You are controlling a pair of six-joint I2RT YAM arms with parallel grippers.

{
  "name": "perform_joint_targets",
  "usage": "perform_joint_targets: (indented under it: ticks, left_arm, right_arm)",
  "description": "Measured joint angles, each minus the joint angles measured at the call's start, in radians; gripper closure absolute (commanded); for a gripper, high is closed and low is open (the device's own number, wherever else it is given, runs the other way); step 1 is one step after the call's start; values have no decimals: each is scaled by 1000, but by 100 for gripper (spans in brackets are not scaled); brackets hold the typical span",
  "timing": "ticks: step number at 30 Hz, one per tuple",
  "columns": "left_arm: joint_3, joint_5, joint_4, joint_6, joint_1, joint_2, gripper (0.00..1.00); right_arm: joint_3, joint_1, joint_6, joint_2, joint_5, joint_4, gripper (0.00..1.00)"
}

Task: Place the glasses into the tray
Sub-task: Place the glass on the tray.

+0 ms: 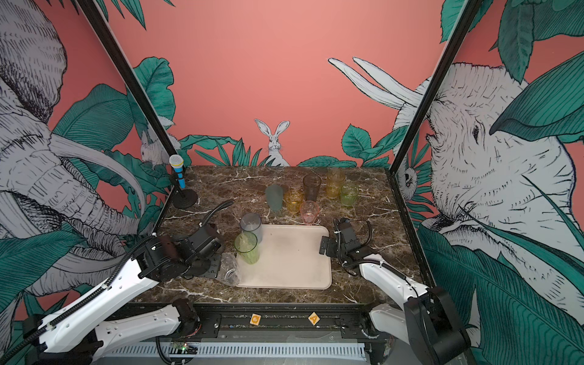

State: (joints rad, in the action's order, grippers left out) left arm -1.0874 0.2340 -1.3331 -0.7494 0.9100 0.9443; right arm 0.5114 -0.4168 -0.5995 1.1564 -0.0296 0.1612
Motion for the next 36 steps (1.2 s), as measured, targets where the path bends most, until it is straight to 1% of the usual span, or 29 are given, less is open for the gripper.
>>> perform_joint_targets:
  ticks: [8, 19, 36]
  left_arm:
    - [61, -3, 73, -20, 25, 18, 100]
    - [127, -14, 157, -36, 31, 26, 100]
    - [154, -6, 218, -39, 31, 61, 100]
  right_arm:
    - [0, 0, 0, 0, 0, 0, 1]
    - [0, 0, 0, 0, 0, 0, 1]
    - [0, 0, 0, 0, 0, 0, 1]
